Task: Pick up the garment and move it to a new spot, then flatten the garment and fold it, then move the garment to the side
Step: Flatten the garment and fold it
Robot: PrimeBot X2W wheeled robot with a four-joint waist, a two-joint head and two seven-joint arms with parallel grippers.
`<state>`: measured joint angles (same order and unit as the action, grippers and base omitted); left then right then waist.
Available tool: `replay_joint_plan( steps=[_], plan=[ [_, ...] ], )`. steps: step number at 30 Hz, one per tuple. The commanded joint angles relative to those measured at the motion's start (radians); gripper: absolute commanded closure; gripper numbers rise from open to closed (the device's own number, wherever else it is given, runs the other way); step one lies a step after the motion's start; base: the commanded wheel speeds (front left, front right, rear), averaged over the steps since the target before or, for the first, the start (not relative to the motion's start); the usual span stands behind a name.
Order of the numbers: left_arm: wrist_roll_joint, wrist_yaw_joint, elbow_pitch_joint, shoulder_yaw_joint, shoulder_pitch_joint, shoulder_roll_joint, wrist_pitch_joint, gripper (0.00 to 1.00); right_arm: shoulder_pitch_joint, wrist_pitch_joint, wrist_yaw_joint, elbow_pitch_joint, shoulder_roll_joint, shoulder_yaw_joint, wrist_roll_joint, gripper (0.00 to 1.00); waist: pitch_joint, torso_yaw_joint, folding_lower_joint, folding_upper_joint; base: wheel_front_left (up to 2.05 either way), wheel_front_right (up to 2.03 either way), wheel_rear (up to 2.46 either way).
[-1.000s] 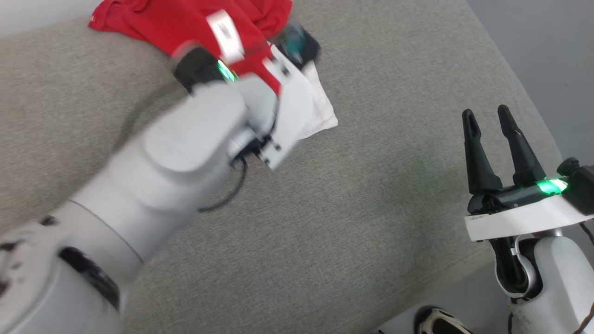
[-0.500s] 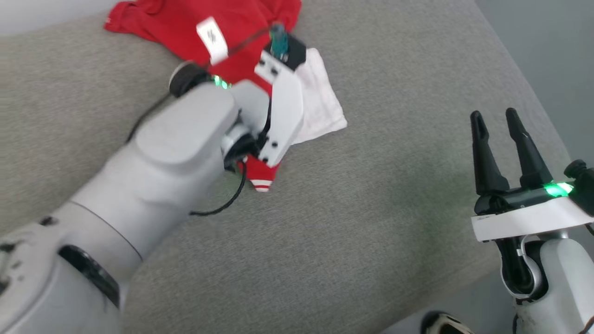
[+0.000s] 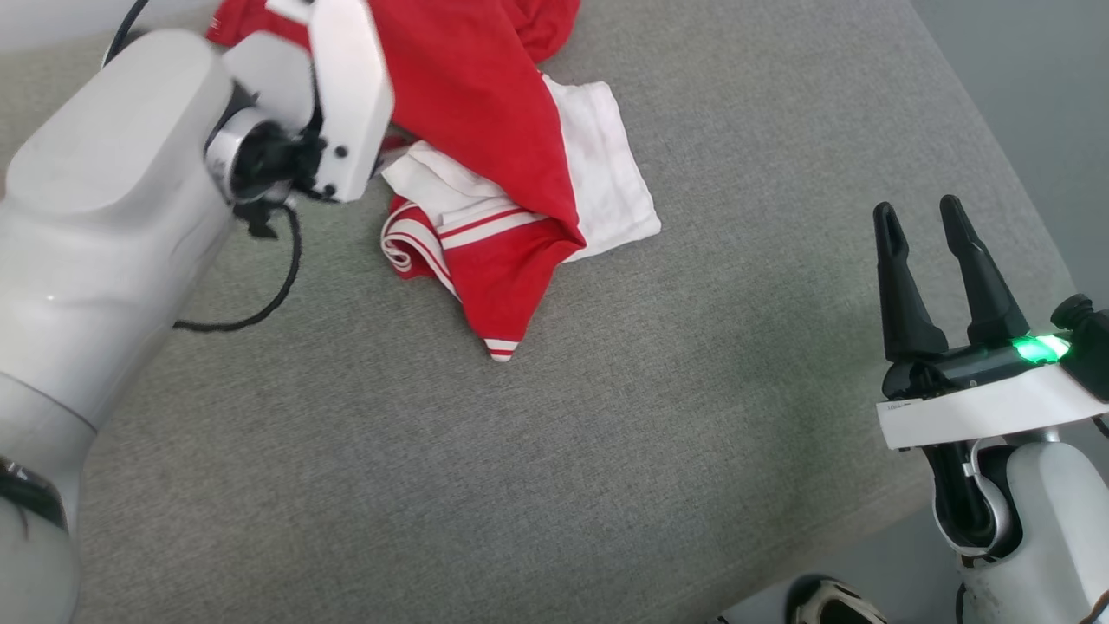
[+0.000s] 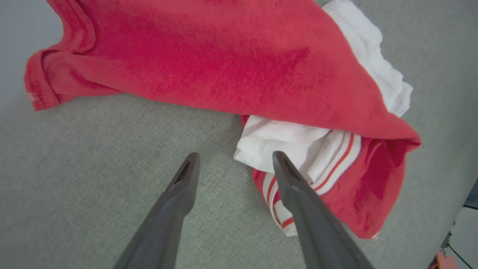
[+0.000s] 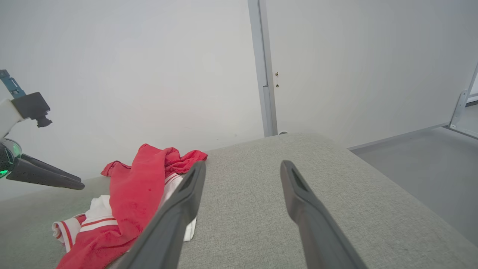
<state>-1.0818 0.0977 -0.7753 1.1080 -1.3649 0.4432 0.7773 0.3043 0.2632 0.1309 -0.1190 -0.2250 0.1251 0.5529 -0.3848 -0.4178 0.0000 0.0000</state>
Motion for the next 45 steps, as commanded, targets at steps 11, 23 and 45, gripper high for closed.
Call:
replay_joint_plan(
  steps=[11, 23, 45],
  plan=[
    [-0.079, 0.008, -0.072, -0.036, 0.047, 0.01, 0.006, 0.05, 0.009, 0.002, 0.0, 0.009, 0.0, -0.019, 0.001, 0.0, -0.036, -0.024, 0.0, 0.0, 0.0, 0.0, 0.0],
    [-0.126, 0.025, -0.087, -0.063, 0.044, -0.023, -0.005, 0.68, 0.03, 0.002, 0.0, 0.008, -0.001, -0.011, 0.001, 0.0, -0.051, -0.02, 0.0, 0.0, 0.0, 0.0, 0.0],
    [-0.174, 0.028, -0.03, -0.133, 0.156, 0.124, -0.194, 1.0, -0.01, -0.013, 0.0, 0.003, -0.075, -0.034, -0.025, 0.0, 0.055, 0.158, 0.0, 0.0, 0.0, 0.0, 0.0]
  ],
)
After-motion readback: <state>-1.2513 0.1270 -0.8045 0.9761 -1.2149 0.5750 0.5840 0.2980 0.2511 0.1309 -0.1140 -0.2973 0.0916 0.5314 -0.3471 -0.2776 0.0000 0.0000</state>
